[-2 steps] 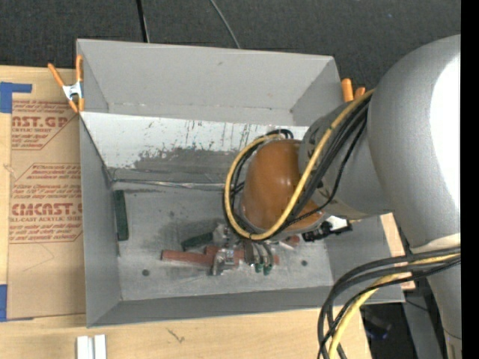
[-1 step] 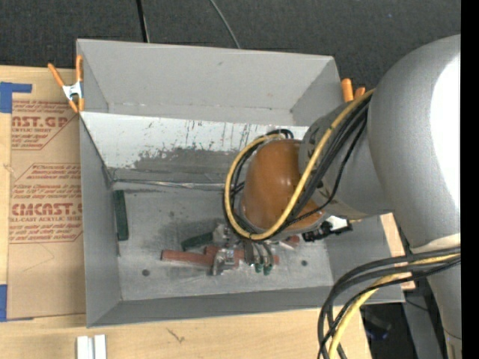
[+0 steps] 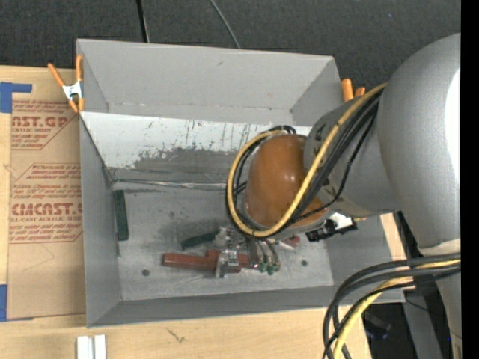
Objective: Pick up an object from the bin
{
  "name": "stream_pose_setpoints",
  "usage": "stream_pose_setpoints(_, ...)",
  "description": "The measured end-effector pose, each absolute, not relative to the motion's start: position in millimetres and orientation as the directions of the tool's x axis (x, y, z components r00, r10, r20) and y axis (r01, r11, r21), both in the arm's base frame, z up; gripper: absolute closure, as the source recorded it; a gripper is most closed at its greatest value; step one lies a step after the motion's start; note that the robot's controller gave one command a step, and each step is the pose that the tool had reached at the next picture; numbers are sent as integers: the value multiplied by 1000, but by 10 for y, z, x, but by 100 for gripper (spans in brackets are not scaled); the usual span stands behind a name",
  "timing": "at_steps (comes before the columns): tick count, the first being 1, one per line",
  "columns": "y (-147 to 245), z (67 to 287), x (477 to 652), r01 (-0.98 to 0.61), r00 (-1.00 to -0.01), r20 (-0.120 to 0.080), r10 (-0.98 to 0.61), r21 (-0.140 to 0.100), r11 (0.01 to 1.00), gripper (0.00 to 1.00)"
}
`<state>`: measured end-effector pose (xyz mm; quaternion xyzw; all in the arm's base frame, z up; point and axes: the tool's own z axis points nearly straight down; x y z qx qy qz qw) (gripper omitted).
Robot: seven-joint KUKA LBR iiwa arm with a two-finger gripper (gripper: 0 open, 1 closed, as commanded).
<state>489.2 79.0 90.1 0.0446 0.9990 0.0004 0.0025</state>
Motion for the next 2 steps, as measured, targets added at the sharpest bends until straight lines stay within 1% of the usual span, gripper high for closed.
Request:
stream_pose_setpoints(1,791,1225,4870,89,-996,9,89,-1,996,100)
stream_pose_setpoints(2,796,1492,4891,88,-996,0,88,1,996,100)
